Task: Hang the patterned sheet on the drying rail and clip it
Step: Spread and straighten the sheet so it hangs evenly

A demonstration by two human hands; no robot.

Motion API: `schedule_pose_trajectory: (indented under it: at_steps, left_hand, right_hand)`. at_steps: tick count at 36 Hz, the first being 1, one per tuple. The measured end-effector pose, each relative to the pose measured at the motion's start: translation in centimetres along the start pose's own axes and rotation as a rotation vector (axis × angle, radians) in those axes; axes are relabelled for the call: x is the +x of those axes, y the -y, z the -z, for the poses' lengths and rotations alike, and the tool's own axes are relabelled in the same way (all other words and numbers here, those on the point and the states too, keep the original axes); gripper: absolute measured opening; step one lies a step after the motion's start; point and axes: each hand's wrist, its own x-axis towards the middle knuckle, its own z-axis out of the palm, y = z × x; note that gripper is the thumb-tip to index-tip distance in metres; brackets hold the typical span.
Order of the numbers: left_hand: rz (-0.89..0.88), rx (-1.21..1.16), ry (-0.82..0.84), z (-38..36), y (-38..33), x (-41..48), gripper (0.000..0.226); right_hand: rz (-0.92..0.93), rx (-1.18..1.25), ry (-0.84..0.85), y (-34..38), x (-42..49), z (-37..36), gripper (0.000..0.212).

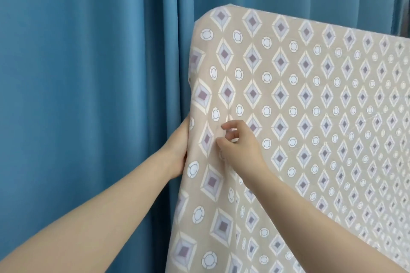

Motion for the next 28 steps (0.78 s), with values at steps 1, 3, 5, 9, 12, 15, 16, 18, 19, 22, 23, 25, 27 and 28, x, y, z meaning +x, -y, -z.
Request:
schedule_pose_trajectory:
  at_steps: [1, 3, 5, 9, 12, 15, 16, 18, 19, 22, 23, 25, 27, 28]
  left_hand:
    - [0.006, 0.008, 0.016, 0.3, 0.9, -0.6, 0.056]
    - [0.011, 0.057, 0.015, 0.8, 2.8, -1.9, 0.06]
    - [-0.049, 0.117, 0.0, 1.7, 4.7, -3.1, 0.061]
    - [-0.094, 0.393, 0.037, 3.1, 6.9, -5.3, 0.059]
    - [0.064, 0.664, 0.038, 3.8, 7.4, -6.4, 0.031]
    - [0.099, 0.796, -0.003, 4.5, 6.7, -6.6, 0.011]
    - [0.102, 0.811, 0.001, 4.7, 6.5, -6.6, 0.013]
    - [0.099, 0.817, 0.039, 5.0, 6.5, -6.8, 0.016]
    - [0.102, 0.82, 0.062, 5.1, 6.9, -6.9, 0.019]
    - [0.135, 0.81, 0.065, 5.3, 9.3, -7.2, 0.025]
    - [0.146, 0.812, 0.045, 5.3, 10.3, -7.3, 0.025]
    - [0.167, 0.83, 0.021, 5.6, 12.0, -7.4, 0.023]
    - [0.22, 0.823, 0.051, 6.4, 12.8, -7.9, 0.025]
    - [0.252, 0.775, 0.095, 6.9, 12.8, -8.2, 0.032]
  right_hand:
    - [-0.003, -0.007, 0.001, -0.2, -0.3, -0.1, 0.025]
    - [-0.016, -0.015, 0.005, -0.8, -1.1, -0.2, 0.03]
    - [-0.024, 0.001, 0.009, -1.5, -2.1, -0.2, 0.029]
    - [-0.065, 0.026, 0.028, -3.1, -3.9, -0.3, 0.02]
    - [-0.094, 0.032, 0.029, -4.1, -4.8, -0.3, 0.02]
    - [-0.128, 0.022, 0.039, -5.1, -5.6, -0.3, 0.018]
    - [-0.138, 0.021, 0.041, -5.5, -5.9, -0.3, 0.017]
    - [-0.144, 0.017, 0.031, -6.1, -6.3, -0.5, 0.016]
    - [-0.151, 0.009, 0.03, -6.5, -6.6, -0.7, 0.015]
    - [-0.189, 0.021, 0.042, -7.1, -7.6, -1.3, 0.013]
    - [-0.2, 0.021, 0.042, -7.4, -8.0, -1.4, 0.013]
    - [-0.225, 0.007, 0.034, -7.7, -8.7, -1.7, 0.013]
    - [-0.253, -0.008, 0.033, -8.2, -9.4, -1.8, 0.013]
    - [-0.27, -0.015, 0.036, -8.4, -9.7, -1.9, 0.013]
